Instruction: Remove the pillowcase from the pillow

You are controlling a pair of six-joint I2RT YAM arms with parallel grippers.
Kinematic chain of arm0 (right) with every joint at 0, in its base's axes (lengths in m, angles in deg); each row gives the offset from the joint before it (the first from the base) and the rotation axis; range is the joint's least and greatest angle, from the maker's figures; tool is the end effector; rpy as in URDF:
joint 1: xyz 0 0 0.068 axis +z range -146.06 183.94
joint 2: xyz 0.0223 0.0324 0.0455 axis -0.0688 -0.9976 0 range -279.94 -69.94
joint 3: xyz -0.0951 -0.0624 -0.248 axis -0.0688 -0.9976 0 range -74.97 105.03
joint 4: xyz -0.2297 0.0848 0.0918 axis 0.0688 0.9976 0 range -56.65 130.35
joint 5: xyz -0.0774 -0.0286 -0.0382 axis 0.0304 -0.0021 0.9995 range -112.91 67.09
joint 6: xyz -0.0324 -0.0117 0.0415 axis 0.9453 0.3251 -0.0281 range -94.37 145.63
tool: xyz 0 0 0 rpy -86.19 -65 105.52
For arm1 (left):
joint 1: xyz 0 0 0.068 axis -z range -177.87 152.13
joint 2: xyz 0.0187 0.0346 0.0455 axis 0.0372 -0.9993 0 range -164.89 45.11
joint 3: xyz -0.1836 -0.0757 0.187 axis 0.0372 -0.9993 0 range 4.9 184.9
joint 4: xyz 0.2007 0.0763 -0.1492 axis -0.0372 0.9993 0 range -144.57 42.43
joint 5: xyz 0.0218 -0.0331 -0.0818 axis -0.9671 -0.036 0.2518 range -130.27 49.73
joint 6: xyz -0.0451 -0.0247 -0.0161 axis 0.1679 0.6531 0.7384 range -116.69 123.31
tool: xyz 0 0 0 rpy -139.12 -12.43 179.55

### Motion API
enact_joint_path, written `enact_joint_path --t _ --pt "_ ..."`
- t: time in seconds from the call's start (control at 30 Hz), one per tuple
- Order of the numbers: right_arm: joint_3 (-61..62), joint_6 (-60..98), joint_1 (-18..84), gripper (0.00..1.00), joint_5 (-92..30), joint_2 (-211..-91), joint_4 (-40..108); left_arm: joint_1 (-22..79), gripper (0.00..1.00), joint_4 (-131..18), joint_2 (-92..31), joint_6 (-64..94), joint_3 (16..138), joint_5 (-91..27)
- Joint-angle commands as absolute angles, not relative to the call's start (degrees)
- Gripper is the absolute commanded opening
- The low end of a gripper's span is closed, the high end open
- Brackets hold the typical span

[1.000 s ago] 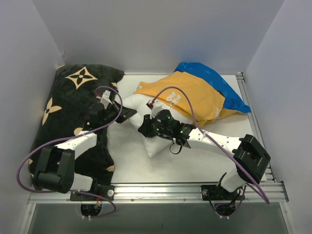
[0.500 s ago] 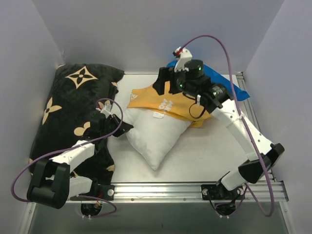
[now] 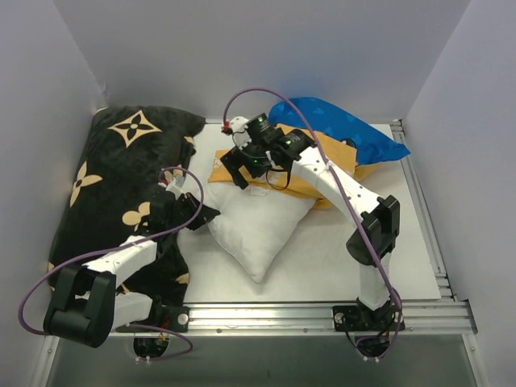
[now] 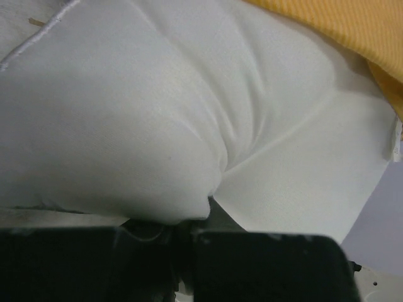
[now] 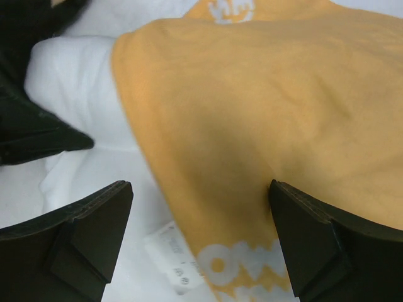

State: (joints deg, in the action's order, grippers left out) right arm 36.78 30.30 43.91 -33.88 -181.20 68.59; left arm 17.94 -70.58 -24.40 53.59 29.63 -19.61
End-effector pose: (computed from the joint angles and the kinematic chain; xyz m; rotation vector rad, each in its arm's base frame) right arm 0.3405 0.2941 0.3594 -0.9448 2.0084 0.5545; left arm 0.2254 -0.0769 0.1791 -0.4268 2.1796 -1.0500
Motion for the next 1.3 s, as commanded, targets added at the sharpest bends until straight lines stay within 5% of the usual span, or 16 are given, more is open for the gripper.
enact_joint_path --t 0.0,0.43,0.53,0.87,1.07,1.27 --pt "37.27 36.09 47.79 0.94 -30.05 -179.89 69.47 18.92 0.00 -61.87 -26.34 49.63 28.19 -19.79" --pt "44.65 38.46 51.76 0.94 -11.49 -189.81 69.82 18.92 0.00 -57.04 -20.64 48.92 29.77 -20.06" --pt "46.57 39.25 51.67 0.84 -9.12 -191.92 69.91 18.92 0.00 -55.72 -18.97 48.92 30.12 -19.88" --pt "65.81 29.16 44.83 0.28 0.19 -199.48 69.82 21.29 0.00 -48.07 -12.46 46.56 32.32 -17.60" --pt "63.39 20.73 37.71 0.00 7.32 -200.55 69.03 22.70 0.00 -39.03 -4.73 44.09 37.24 -15.92" --pt "51.96 8.78 23.91 0.00 1.80 -194.58 69.20 19.37 0.00 -27.51 2.22 41.02 43.64 -20.39"
